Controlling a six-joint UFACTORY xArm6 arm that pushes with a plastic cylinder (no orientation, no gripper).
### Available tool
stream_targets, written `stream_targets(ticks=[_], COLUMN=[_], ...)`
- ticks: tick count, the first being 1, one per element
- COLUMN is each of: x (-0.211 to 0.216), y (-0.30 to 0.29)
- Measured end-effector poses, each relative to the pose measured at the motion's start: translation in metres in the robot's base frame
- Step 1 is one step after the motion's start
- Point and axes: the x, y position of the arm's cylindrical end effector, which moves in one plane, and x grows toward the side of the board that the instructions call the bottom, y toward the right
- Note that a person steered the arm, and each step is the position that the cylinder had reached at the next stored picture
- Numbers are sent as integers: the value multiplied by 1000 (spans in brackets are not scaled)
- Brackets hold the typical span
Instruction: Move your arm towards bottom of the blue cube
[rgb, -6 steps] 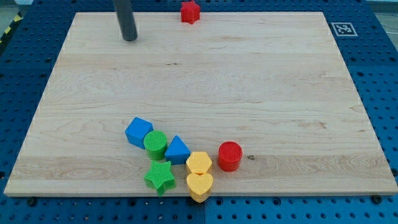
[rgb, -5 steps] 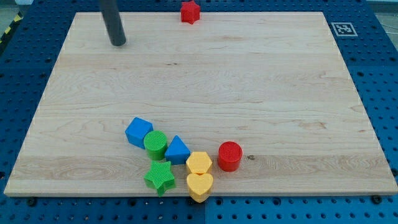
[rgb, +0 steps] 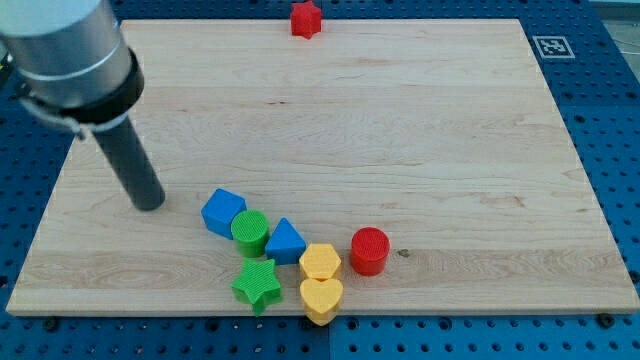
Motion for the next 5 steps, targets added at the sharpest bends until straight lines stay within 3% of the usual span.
stream_targets(ticks=[3, 5], x=[95, 94], y=[14, 67])
